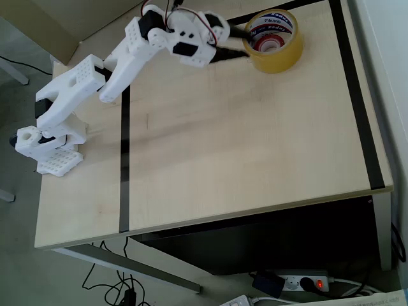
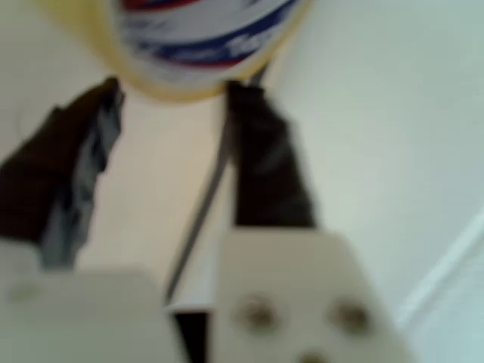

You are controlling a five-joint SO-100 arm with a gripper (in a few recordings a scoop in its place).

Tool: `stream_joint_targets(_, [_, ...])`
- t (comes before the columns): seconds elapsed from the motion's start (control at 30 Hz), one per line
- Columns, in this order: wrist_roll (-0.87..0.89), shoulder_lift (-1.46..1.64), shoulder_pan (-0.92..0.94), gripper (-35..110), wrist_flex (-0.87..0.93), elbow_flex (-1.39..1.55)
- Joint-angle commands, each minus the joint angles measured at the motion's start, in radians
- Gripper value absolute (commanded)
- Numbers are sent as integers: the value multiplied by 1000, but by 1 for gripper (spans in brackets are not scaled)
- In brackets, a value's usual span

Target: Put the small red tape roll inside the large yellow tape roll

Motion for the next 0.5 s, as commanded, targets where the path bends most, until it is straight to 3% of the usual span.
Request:
stream_joint_targets(0.0, [-6, 236, 38, 0, 178, -89])
stream_joint_targets(0.17, [69, 422, 101, 0, 433, -87])
stream_joint_targets(0.47, [110, 1146, 181, 0, 433, 549])
